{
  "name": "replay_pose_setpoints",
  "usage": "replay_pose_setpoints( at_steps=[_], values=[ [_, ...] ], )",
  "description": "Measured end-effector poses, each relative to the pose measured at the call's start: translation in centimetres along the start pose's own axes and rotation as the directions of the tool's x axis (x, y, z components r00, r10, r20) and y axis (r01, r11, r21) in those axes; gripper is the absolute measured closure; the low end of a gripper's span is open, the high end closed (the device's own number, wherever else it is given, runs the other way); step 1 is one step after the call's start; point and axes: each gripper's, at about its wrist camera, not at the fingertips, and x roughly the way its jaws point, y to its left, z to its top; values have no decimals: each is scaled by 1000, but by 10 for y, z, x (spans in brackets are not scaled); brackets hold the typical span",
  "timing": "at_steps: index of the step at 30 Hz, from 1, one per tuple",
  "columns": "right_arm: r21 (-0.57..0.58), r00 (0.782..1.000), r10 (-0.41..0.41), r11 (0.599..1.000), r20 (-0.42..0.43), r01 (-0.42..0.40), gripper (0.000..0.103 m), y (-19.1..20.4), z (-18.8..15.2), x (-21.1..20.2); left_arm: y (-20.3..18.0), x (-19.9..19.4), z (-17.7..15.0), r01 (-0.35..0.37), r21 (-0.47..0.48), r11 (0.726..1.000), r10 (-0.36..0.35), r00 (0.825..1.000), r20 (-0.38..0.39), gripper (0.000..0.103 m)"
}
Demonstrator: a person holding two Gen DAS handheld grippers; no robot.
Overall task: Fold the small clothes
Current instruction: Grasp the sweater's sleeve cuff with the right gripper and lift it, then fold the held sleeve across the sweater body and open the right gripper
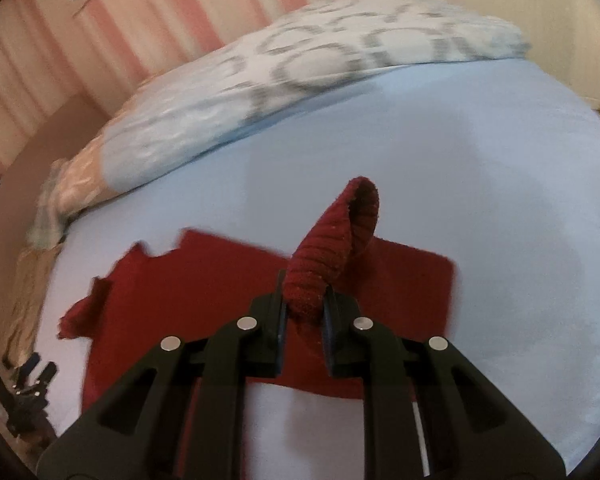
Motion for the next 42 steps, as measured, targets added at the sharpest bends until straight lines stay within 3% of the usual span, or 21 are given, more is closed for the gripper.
replay_pose_setpoints(
  at_steps=[7,13,14,16,18,21,24,28,35,38,42],
  values=[
    [-103,982,171,978,-84,-179,88,135,-29,99,49,10,5,-44,-42,998,44,999,-8,2],
    [-179,954,240,945,-182,-272,87,218,-65,162,82,27,13,-73,-77,994,70,997,-35,2],
    [-197,949,239,940,-205,-279,86,231,-72,172,86,30,14,-58,-93,994,54,998,-46,2],
    [-209,947,224,939,-229,-273,68,238,-79,180,88,41,18,-34,-108,994,28,998,-61,2],
    [-214,952,227,939,-206,-271,31,237,-81,172,85,56,20,-34,-101,994,24,995,-93,2],
    [-226,964,234,939,-129,-258,29,220,-74,143,74,79,22,2,-108,994,-15,992,-126,2],
    [-227,980,190,953,-64,-199,29,192,-65,116,58,99,24,45,-116,992,-63,986,-152,2],
    [-182,986,167,969,-22,-169,27,148,-57,92,34,119,28,105,-129,986,-127,977,-170,2],
    [-145,990,140,980,8,-137,25,99,-56,71,-8,145,35,57,-77,995,-71,979,-191,3],
    [-136,991,134,982,17,-130,25,88,-57,71,-9,137,34,20,-88,996,-36,983,-181,3],
    [-110,989,145,984,16,-143,25,77,-56,73,-3,108,34,-99,-64,993,91,989,-119,3]
  ],
)
